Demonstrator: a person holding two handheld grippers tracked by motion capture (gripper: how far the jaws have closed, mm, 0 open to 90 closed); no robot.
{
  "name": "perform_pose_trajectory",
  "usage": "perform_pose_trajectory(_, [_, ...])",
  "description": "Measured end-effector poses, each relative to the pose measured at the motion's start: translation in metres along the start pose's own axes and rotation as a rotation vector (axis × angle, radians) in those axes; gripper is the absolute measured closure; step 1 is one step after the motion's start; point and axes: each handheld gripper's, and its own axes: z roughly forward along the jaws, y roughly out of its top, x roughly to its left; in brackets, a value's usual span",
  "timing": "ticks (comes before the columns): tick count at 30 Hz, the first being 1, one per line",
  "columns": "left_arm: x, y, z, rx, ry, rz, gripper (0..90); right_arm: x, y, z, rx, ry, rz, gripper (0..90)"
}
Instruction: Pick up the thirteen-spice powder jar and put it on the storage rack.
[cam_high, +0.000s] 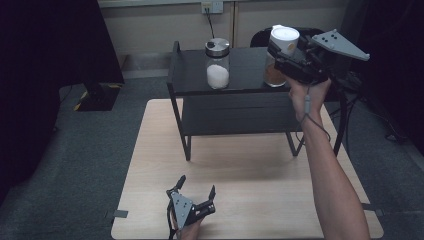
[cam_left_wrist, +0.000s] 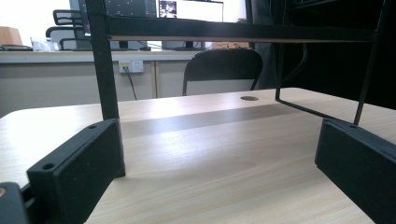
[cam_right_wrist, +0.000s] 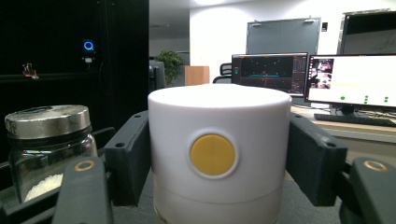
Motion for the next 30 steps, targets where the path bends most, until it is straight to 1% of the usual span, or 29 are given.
perform_pose_trajectory(2, [0.000,0.000,0.000,0.000,0.000,0.000,0.2,-0.001,-0.001,0.000,-0.002,0.004,0.002,27.9])
perform_pose_trajectory(3, [0.000,0.000,0.000,0.000,0.000,0.000,0.2,0.000,-0.001,0.001,0.005,0.003,-0.001,28.9])
perform_pose_trajectory(4, [0.000,0.000,0.000,0.000,0.000,0.000,0.2,0.001,-0.001,0.002,0.010,-0.002,-0.013,29.6])
perform_pose_trajectory(6, [0.000,0.000,0.000,0.000,0.000,0.000,0.2,0.000,-0.005,0.001,-0.007,0.003,-0.013,28.7])
perform_pose_trajectory(7, [0.000,0.000,0.000,0.000,0.000,0.000,0.2,-0.001,-0.008,0.001,-0.020,0.004,-0.012,23.1])
perform_pose_trajectory(8, [0.000,0.000,0.000,0.000,0.000,0.000,0.2,0.000,-0.009,0.001,-0.027,-0.004,-0.006,16.1])
perform_pose_trajectory(10, [0.000,0.000,0.000,0.000,0.000,0.000,0.1,0.000,-0.010,0.002,-0.032,-0.013,0.010,8.7])
perform_pose_trajectory(13, [0.000,0.000,0.000,0.000,0.000,0.000,0.1,0.005,-0.012,0.002,-0.052,-0.042,0.010,0.0])
perform_pose_trajectory(15, [0.000,0.000,0.000,0.000,0.000,0.000,0.1,0.007,-0.015,0.002,-0.075,-0.054,0.005,0.0])
perform_pose_trajectory(17, [0.000,0.000,0.000,0.000,0.000,0.000,0.1,0.007,-0.015,0.002,-0.078,-0.044,0.002,0.0])
perform_pose_trajectory(19, [0.000,0.000,0.000,0.000,0.000,0.000,0.1,0.007,-0.014,0.001,-0.071,-0.039,-0.005,0.0])
perform_pose_trajectory(30, [0.000,0.000,0.000,0.000,0.000,0.000,0.2,0.006,-0.018,-0.006,-0.056,-0.035,0.004,0.0])
